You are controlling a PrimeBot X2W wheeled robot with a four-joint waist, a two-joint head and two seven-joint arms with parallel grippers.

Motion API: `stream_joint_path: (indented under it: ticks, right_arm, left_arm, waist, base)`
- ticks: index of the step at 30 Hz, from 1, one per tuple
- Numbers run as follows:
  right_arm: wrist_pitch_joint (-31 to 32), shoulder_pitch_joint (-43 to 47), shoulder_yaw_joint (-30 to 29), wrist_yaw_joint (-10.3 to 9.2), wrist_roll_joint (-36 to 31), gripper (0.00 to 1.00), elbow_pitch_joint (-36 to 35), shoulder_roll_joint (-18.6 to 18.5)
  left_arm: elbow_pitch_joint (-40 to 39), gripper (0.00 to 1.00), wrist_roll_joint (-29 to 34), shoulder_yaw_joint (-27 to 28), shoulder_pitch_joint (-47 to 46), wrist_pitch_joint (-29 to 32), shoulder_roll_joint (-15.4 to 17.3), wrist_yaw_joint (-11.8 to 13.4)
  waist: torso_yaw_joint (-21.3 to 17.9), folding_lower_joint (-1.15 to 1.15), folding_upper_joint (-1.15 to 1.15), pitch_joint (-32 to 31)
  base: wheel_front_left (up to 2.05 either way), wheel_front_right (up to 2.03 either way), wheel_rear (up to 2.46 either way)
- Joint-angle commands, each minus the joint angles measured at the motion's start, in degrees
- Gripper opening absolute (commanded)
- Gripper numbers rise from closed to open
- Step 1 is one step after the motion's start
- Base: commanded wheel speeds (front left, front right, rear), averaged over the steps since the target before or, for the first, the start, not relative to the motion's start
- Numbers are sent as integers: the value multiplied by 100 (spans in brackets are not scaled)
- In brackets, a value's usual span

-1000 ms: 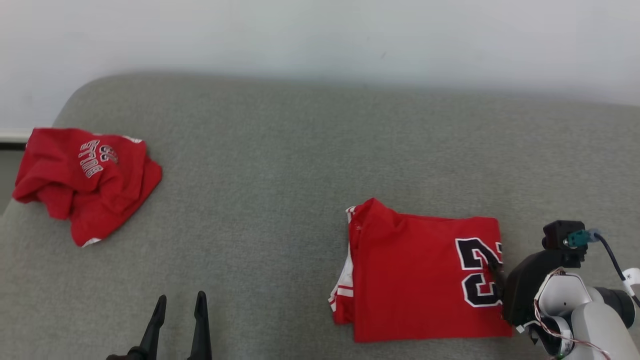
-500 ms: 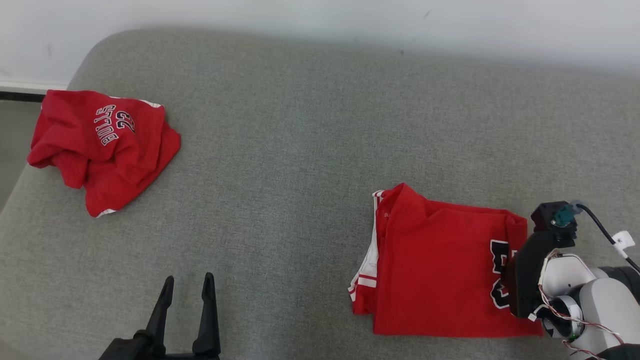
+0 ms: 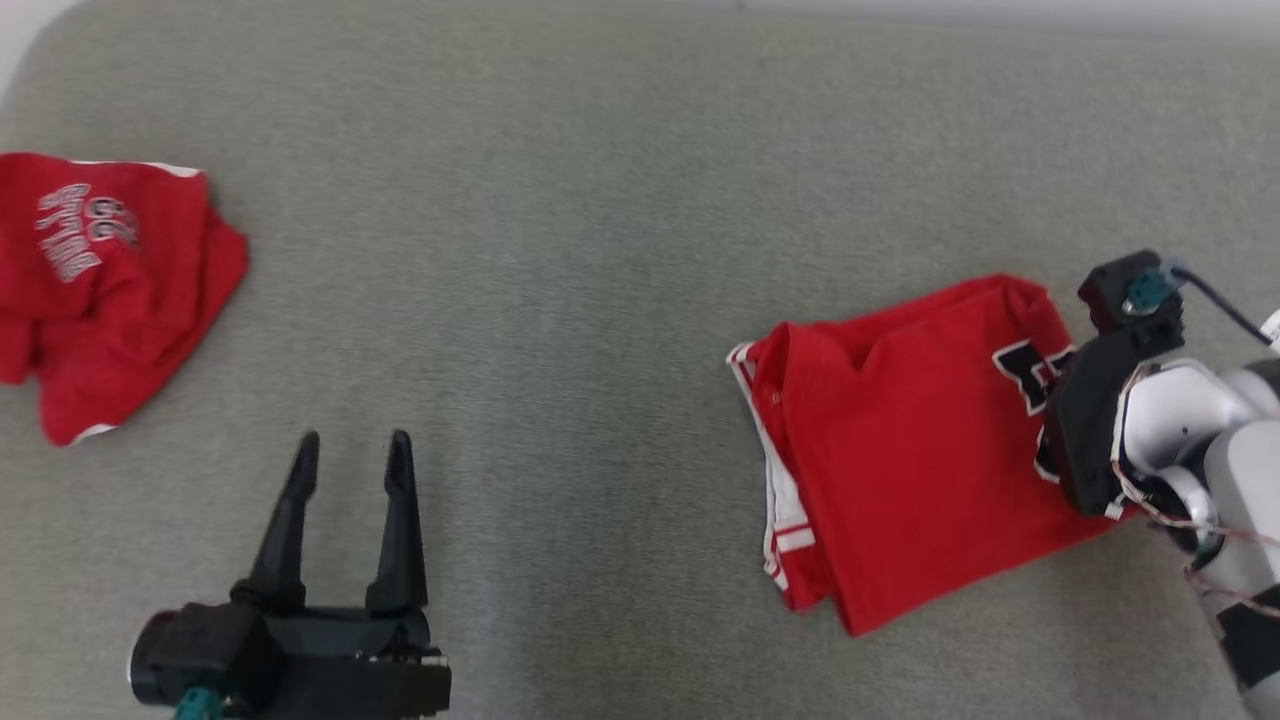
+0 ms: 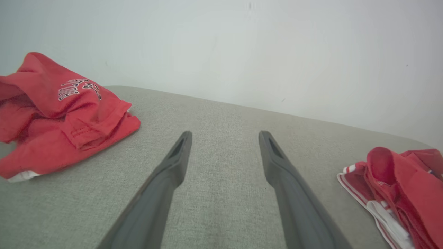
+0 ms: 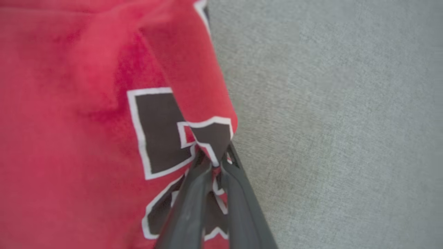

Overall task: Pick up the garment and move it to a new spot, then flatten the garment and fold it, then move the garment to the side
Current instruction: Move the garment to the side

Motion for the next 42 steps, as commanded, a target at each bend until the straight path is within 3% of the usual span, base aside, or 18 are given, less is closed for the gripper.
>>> stream_joint_path:
  ticks: [1,9,17,30,42]
  right_arm:
    - [-106,-196,9,-14,39,0,80,-116]
    - [-972,-965,-14,-14,-70,0,782,-300]
    - [-1924,-1532,-434,-14,-294,0,1602,-542]
    - [-2870,-2078,-814,-14,-896,0,1961,-808]
    - [-3529,-2205,-955,-14,-1175,0,2196,-846]
  left_arm:
    - [-130,100,111,30,-152,-16,4,2]
    - [-520,100,604,11,-558,-15,8,-195]
    - [-769,100,862,-314,-856,-15,146,-284]
    - [-933,100,931,-492,-1063,-15,475,-290]
    - [-885,100,902,-468,-1101,-13,587,-292]
  waist:
    - [-604,-1,-1,526]
    - [-1541,-1,-1,1098]
    - [-2046,-1,-1,1494]
    - [-2388,-1,-1,1909]
    - [-2411,-1,-1,1988]
  base:
    - [0,0,0]
    - [0,0,0]
    - [0,0,0]
    - [0,0,0]
    - [0,0,0]
